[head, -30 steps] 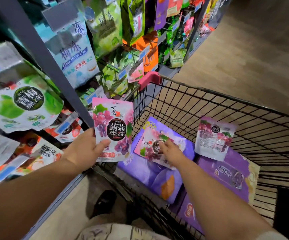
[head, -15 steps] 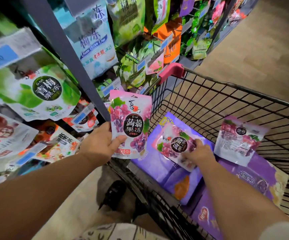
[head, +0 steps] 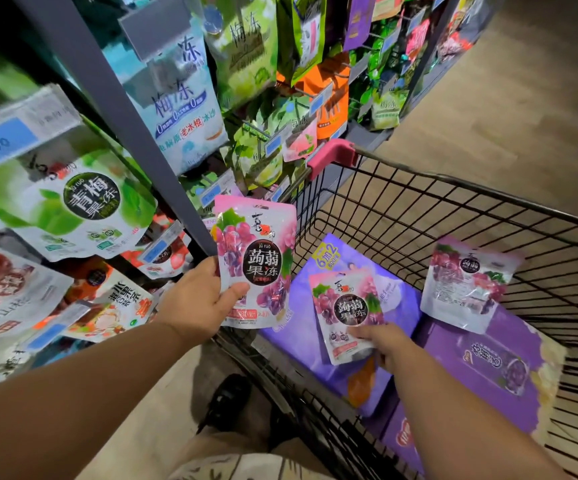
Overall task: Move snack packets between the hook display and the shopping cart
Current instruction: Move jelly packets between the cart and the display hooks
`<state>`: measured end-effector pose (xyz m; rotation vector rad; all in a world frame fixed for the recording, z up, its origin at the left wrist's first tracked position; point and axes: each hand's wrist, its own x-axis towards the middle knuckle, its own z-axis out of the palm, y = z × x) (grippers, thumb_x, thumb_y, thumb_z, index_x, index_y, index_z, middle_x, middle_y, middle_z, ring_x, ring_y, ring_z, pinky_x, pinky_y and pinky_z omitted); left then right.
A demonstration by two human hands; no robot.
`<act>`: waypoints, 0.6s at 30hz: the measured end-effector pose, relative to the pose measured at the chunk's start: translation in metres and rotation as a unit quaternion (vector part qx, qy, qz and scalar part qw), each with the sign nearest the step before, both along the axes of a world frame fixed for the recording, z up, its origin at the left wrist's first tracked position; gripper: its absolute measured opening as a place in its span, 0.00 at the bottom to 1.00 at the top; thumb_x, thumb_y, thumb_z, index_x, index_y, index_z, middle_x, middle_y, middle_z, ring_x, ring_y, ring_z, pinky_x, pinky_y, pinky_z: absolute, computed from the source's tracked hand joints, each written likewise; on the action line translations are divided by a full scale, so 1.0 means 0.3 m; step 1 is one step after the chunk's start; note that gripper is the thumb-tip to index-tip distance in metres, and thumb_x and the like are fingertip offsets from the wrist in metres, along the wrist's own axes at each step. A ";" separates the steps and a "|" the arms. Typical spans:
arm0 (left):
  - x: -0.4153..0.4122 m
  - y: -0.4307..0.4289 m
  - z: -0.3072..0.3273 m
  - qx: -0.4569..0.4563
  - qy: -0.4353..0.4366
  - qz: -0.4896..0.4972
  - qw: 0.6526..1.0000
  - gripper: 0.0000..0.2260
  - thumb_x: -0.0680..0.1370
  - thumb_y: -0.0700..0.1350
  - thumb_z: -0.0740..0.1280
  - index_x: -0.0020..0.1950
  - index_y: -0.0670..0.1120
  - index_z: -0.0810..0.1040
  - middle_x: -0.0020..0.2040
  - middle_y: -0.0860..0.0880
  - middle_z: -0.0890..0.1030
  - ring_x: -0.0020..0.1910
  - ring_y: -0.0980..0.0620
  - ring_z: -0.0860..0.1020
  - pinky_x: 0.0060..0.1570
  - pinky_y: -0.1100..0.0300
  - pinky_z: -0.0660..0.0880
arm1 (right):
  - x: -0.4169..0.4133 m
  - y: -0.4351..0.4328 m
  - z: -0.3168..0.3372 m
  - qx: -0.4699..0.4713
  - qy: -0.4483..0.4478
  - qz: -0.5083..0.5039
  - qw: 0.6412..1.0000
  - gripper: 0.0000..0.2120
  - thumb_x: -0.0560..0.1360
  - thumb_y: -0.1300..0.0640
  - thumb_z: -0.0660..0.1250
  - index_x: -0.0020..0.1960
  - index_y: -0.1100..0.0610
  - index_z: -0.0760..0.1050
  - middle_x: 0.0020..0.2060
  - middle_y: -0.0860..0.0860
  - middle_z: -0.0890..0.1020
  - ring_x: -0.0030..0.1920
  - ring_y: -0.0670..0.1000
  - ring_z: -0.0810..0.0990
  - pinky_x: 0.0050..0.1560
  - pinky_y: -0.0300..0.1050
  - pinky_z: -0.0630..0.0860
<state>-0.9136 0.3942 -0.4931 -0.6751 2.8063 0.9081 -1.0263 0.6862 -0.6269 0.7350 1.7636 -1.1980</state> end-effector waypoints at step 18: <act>0.016 -0.007 0.140 0.075 0.044 0.055 0.995 0.16 0.80 0.55 0.58 0.53 0.46 0.80 0.48 0.45 0.80 0.50 0.44 0.78 0.49 0.51 0.73 | -0.033 -0.103 0.605 -0.286 0.263 -0.014 0.921 0.29 0.53 0.60 0.83 0.52 0.64 0.78 0.39 0.56 0.86 0.36 0.51 0.85 0.34 0.41 0.80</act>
